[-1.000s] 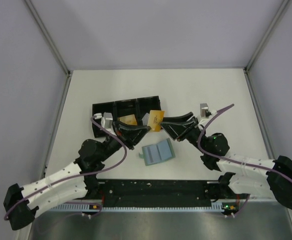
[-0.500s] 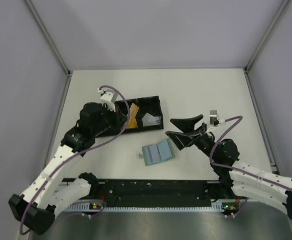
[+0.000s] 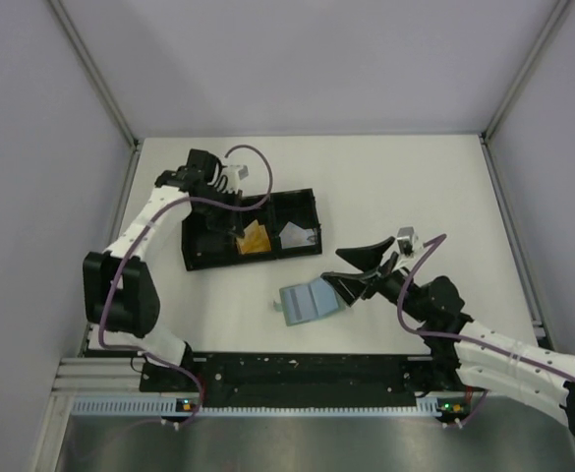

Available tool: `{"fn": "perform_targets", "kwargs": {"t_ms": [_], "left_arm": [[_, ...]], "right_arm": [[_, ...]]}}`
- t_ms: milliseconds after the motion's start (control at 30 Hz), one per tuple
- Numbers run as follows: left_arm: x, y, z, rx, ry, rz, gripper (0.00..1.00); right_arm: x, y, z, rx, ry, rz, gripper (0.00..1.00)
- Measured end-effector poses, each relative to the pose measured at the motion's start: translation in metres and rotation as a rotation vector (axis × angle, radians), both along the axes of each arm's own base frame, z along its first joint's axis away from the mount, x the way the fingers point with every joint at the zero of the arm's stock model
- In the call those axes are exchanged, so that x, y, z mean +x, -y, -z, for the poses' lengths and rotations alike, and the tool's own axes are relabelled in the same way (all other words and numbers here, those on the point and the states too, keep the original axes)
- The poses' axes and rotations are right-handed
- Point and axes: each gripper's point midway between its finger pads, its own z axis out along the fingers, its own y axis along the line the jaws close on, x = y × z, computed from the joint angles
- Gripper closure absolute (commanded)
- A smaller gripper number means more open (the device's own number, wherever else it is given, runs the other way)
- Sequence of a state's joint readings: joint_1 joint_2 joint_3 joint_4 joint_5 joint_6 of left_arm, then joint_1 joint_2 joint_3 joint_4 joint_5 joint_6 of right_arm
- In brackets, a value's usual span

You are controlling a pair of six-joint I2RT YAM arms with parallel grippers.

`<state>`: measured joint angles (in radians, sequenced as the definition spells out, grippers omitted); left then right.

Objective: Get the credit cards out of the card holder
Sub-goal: Place the credit card in the storage box.

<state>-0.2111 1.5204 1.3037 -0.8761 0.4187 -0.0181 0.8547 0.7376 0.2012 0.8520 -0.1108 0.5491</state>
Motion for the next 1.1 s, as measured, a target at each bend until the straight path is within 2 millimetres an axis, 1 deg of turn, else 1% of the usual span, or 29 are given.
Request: {"fn": "perform_targets", "kwargs": {"t_ms": [67,200,267,400,467,533,600,667,700,733,767,833,933,967,1100], "left_arm": [[0.011,0.002,0.015,0.020,-0.064,0.031,1.00],[0.017,0.000,0.039,0.068,-0.166,0.066,1.00],[0.021,-0.002,0.042,0.088,-0.185,0.081,1.00],[0.038,0.001,0.034,0.095,-0.164,0.125,1.00],[0.046,0.003,0.032,0.089,-0.156,0.148,0.98],[0.050,0.006,0.035,0.089,-0.167,0.170,0.97],[0.052,0.008,0.044,0.097,-0.194,0.188,0.94],[0.053,0.009,0.054,0.105,-0.220,0.199,0.88],[0.052,0.008,0.060,0.113,-0.241,0.205,0.81],[0.050,0.007,0.066,0.123,-0.260,0.210,0.71],[0.049,0.007,0.070,0.133,-0.276,0.215,0.64],[0.048,0.005,0.076,0.148,-0.292,0.218,0.56],[0.051,0.004,0.073,0.171,-0.280,0.213,0.50],[0.056,0.003,0.070,0.185,-0.263,0.207,0.48],[0.073,-0.003,0.053,0.242,-0.182,0.170,0.44]], "right_arm": [[-0.001,0.000,0.005,-0.013,-0.003,-0.003,0.02],[-0.003,0.000,0.009,-0.025,-0.001,-0.011,0.02],[-0.003,0.000,0.009,-0.026,0.004,-0.010,0.02],[-0.003,0.001,0.011,-0.035,0.010,-0.009,0.02],[-0.003,0.001,0.014,-0.043,0.009,-0.008,0.02],[-0.003,0.001,0.014,-0.047,0.009,-0.008,0.02],[-0.003,0.001,0.015,-0.049,0.009,-0.007,0.02],[-0.003,0.001,0.016,-0.054,0.010,-0.006,0.02],[-0.003,0.001,0.016,-0.056,0.010,-0.006,0.02],[-0.003,0.001,0.017,-0.058,0.011,-0.005,0.02],[-0.003,0.001,0.017,-0.059,0.011,-0.005,0.02],[-0.003,0.001,0.017,-0.061,0.013,-0.005,0.02],[-0.002,0.000,0.019,-0.071,0.011,-0.003,0.02],[-0.002,0.000,0.021,-0.075,0.009,-0.003,0.02],[0.000,0.000,0.031,-0.123,-0.006,0.001,0.02]]}}
